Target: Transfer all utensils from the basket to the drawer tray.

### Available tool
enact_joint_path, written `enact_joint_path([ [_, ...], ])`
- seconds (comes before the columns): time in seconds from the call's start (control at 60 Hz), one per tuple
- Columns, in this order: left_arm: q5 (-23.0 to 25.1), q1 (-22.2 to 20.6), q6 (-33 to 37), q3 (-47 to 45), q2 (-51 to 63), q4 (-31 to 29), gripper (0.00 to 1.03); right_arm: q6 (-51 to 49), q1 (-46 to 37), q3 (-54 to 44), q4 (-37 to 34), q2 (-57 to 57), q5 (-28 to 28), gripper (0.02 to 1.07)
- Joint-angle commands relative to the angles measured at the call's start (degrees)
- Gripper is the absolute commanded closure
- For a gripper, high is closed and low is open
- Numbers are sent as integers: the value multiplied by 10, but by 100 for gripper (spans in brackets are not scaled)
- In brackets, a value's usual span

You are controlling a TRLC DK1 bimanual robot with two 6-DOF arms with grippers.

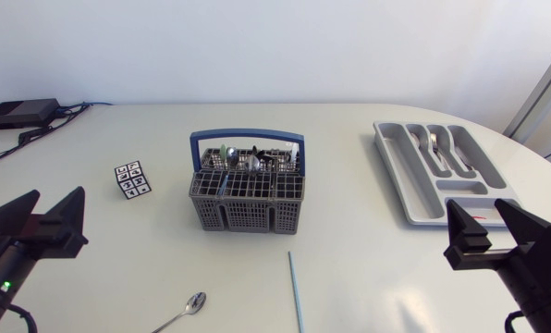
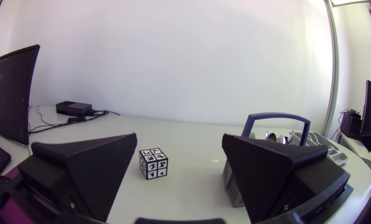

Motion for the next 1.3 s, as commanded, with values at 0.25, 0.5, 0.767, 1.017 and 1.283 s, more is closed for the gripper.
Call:
enact_joint_path([
  [0.25,-40,-58,-23,197,232,-87,10,17,48,149,21,217,38,8],
  [0.5,-71,-123,140,358,436,-267,10,25,153,279,-88,390,120,8],
  [0.767,-65,-158,208,424,566,-351,10,156,200,411,-283,548,30,9],
  [1.017,-49,-221,266,418,658,-387,10,250,289,431,-299,616,-7,17],
  [1.283,-50,-300,278,377,691,-412,14,259,362,464,-368,693,-6,16],
])
